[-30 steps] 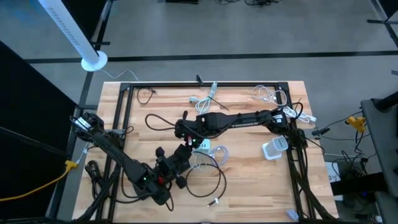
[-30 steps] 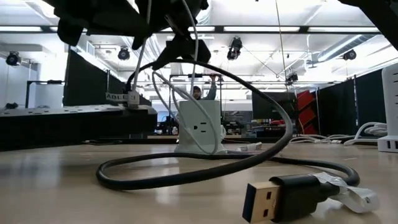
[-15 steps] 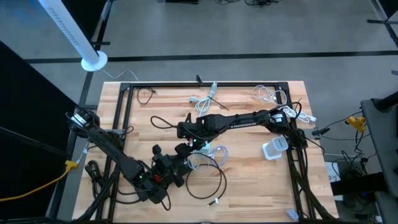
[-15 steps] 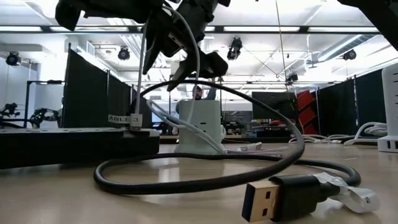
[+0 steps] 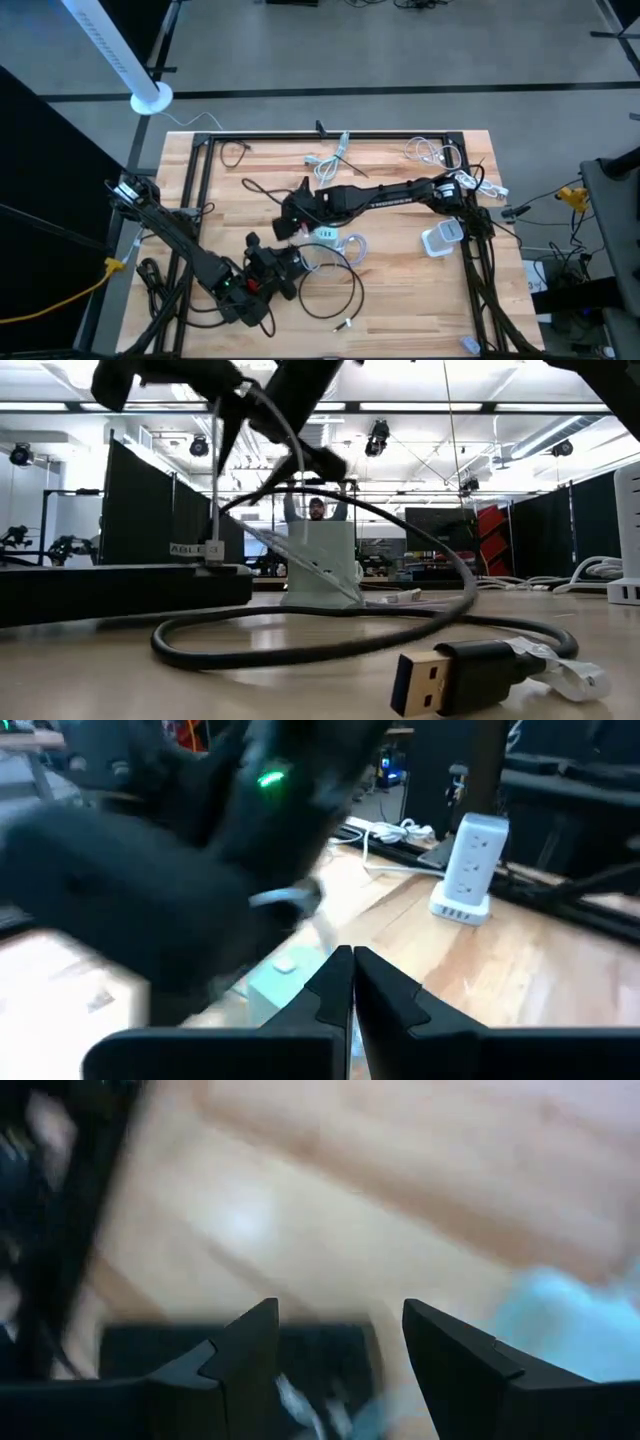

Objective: Insert USB
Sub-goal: Insert the light blue charger cable into the black outlet extension

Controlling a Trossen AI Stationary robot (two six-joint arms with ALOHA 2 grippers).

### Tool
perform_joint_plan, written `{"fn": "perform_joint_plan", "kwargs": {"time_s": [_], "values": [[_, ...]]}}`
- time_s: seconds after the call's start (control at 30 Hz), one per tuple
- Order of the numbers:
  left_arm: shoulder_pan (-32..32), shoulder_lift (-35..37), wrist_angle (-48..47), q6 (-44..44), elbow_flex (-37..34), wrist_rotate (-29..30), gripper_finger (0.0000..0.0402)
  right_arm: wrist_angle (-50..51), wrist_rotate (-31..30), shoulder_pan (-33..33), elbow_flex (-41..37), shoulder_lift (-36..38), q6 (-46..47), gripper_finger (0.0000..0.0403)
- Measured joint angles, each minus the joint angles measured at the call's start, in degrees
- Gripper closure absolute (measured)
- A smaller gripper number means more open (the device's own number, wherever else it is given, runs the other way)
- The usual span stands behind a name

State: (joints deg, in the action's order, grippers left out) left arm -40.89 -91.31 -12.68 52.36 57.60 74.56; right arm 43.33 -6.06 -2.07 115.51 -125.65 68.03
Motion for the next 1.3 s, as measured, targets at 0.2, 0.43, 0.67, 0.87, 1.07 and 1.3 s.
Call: {"fn": "perform_joint_plan", "kwargs": {"time_s": [0.2, 0.43, 0.67, 0.87, 1.07, 1.3], "values": [[-0.55, 0.69, -0.81, 0.38, -0.12, 4.21, 0.0401, -2.89, -0.41, 0.4, 0.06, 0.09, -3.42, 0.0203], [-2.33, 3.94, -10.82, 0.74, -0.15, 4.93, 0.0401, -2.97, -1.7, 0.58, 0.04, 0.09, -12.66, 0.0203], [-2.49, 4.56, -25.41, 10.04, -0.85, -3.63, 0.04, -3.44, -1.89, 0.64, 0.04, 0.09, -24.21, 0.0203], [-2.27, 2.67, -22.88, 17.77, -3.76, -1.08, 0.0349, -6.34, -1.27, 0.6, 0.04, 0.16, -22.42, 0.0182], [-1.16, 2.32, -18.54, 22.51, -6.95, 0.99, 0.0267, -6.87, -1.75, 0.66, -0.09, 0.31, -21.2, 0.0153], [-0.82, 2.32, -17.38, 22.62, -7.42, 2.06, 0.0222, -6.78, -2.08, 0.88, -0.51, 0.31, -21.38, 0.015]]}}
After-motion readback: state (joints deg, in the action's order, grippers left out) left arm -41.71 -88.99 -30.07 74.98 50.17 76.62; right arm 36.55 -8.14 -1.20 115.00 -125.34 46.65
